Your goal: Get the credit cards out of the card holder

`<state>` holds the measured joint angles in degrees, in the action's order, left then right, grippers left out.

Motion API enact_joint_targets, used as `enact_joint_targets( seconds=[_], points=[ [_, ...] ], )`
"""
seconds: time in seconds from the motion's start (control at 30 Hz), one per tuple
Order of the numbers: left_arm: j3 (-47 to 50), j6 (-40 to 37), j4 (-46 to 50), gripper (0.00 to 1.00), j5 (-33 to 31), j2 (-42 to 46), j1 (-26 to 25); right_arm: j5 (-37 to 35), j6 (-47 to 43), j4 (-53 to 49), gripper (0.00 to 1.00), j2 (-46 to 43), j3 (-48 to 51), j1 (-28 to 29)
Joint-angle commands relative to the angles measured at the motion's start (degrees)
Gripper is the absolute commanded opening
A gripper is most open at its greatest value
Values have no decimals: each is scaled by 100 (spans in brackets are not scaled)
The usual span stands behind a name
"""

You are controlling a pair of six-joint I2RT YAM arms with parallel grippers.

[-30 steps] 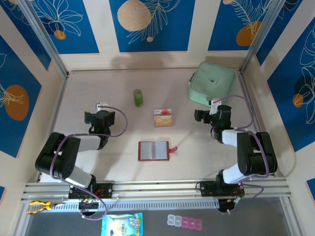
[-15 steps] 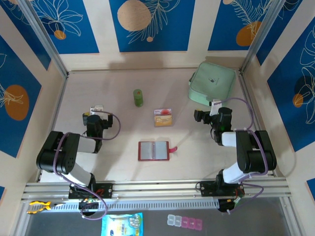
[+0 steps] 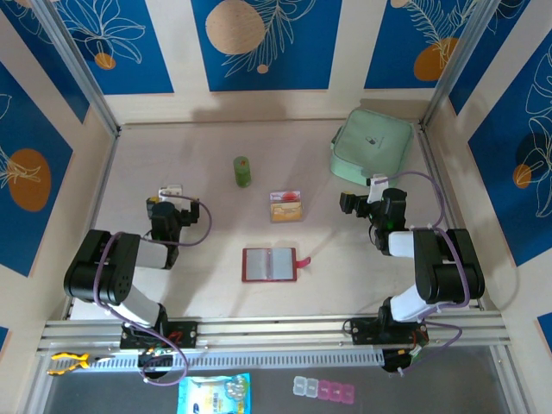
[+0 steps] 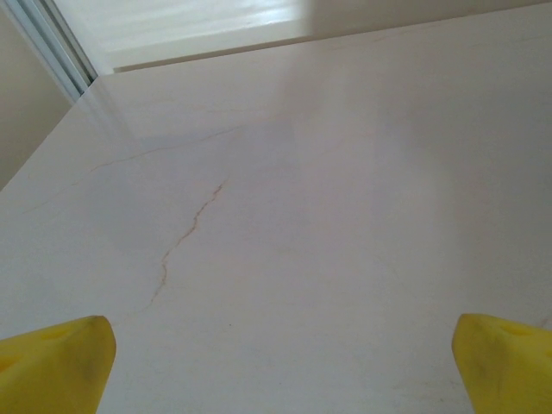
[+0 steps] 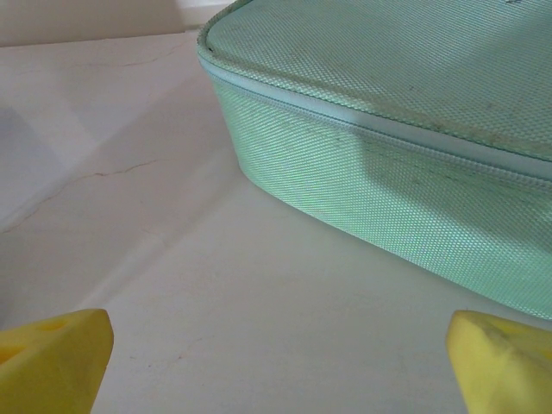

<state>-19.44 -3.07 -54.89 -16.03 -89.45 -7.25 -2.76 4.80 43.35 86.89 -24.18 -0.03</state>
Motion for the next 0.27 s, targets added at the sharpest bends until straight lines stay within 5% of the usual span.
enact_joint_targets(
  seconds=[0.0, 0.23],
  points=[
    [-70, 96, -206, 100, 129, -45, 55, 56, 30, 200, 99, 52, -12, -25],
    [-69, 96, -209, 100, 132, -46, 49, 129, 56, 250, 99, 29, 14, -71]
  ],
)
